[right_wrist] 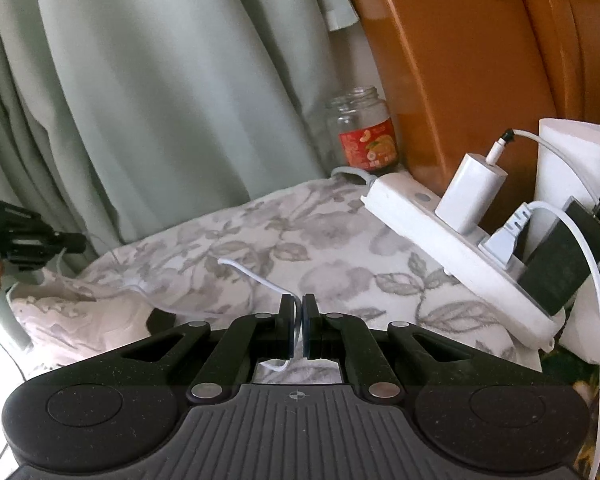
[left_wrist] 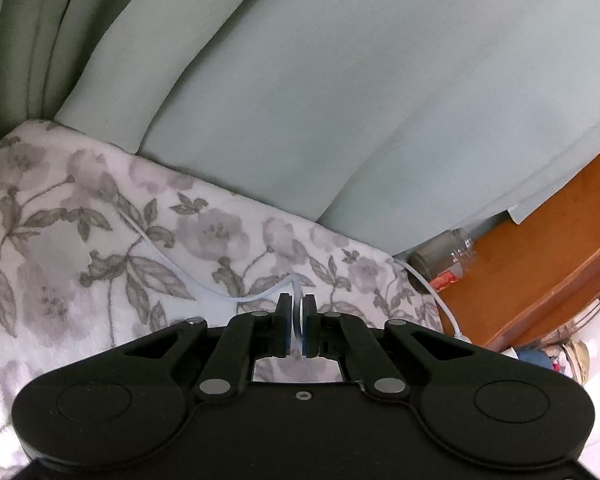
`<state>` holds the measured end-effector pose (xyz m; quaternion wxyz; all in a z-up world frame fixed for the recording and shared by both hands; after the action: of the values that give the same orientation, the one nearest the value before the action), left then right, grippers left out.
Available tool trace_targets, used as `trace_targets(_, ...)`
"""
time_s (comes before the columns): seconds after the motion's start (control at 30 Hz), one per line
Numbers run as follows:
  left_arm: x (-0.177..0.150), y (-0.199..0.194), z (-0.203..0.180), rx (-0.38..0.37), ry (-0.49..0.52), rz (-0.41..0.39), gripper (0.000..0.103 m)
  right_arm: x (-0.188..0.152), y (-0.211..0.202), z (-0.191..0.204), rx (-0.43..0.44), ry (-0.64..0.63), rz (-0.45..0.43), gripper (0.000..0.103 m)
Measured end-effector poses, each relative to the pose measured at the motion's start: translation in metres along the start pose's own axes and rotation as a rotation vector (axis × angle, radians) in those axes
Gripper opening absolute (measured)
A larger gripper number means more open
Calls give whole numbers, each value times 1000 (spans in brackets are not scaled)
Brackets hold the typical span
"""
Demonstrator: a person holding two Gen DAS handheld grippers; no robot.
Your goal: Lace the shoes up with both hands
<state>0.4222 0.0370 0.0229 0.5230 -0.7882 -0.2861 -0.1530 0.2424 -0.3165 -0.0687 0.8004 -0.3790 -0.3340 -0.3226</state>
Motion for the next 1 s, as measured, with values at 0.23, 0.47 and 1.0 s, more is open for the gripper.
trace_targets(0.23, -6, 0, -4, -2, -52, 20, 1, 2, -13, 16, 28, -13, -40, 3)
trace_targets(0.47, -15, -6, -2, 22, -72, 18, 1, -5, -26, 14, 39, 10, -43, 3)
trace_targets(1.0, -1, -14, 2, 108, -86, -64, 1, -21, -47, -1, 25, 65, -48, 3)
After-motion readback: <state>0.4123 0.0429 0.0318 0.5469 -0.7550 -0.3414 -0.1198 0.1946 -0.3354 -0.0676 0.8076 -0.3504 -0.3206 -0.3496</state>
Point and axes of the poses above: each gripper's, at about its wrist camera, not at the fingertips, and y roughly the way its jaws point, z to its left, x to its top, the point moved 8 cm from there along y, roughly the way its jaws point, and after that the axes turned 15 degrees about x, right-handed, at the moved point
